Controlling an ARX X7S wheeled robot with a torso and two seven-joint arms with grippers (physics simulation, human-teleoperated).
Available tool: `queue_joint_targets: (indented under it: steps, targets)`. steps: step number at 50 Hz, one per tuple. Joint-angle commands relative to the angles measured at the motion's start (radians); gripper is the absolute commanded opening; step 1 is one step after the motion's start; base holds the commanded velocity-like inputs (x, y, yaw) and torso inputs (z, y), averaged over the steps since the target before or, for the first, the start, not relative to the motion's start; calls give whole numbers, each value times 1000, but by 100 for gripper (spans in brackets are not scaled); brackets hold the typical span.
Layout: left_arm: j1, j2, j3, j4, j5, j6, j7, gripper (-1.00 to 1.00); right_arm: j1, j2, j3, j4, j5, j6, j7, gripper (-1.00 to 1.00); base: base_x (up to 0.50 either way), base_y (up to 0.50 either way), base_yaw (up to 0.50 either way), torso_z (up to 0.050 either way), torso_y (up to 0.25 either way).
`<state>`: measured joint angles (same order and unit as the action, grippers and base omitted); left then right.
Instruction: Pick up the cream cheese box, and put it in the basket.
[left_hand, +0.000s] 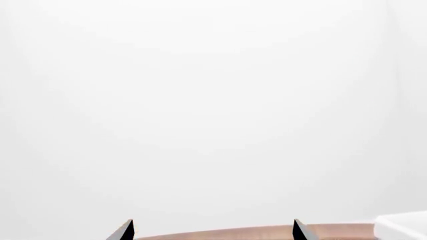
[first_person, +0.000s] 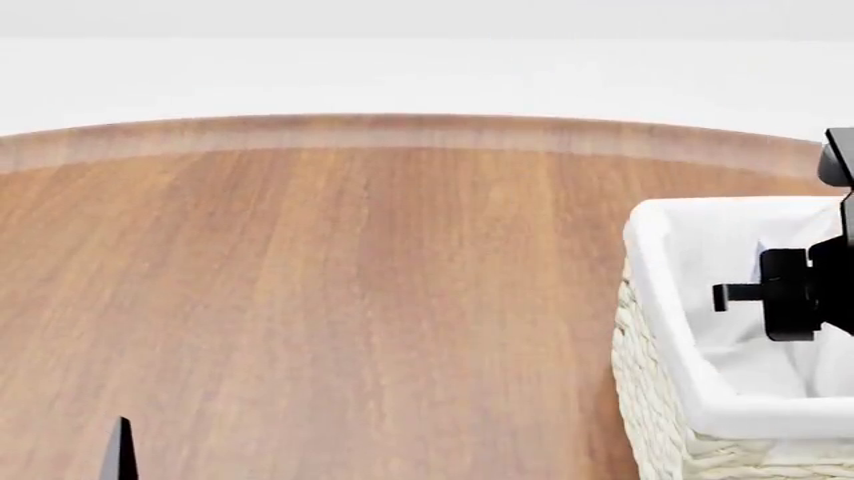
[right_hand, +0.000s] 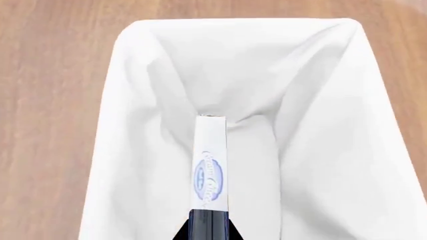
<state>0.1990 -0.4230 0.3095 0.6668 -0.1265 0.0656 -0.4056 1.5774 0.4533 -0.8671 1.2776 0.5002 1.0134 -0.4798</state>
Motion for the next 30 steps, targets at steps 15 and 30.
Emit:
queue_joint_targets:
  steps: [15,30]
  targets:
    - [-6,-6,6,-1,1,-5,-5,100,-20,-37,137,29,-248,-15,-91,-100,0,0,0,0,1]
    - [-7,-7,16,-9,7,1,-6,100,-24,-36,189,29,-324,-38,-88,100,0,0,0,0,1]
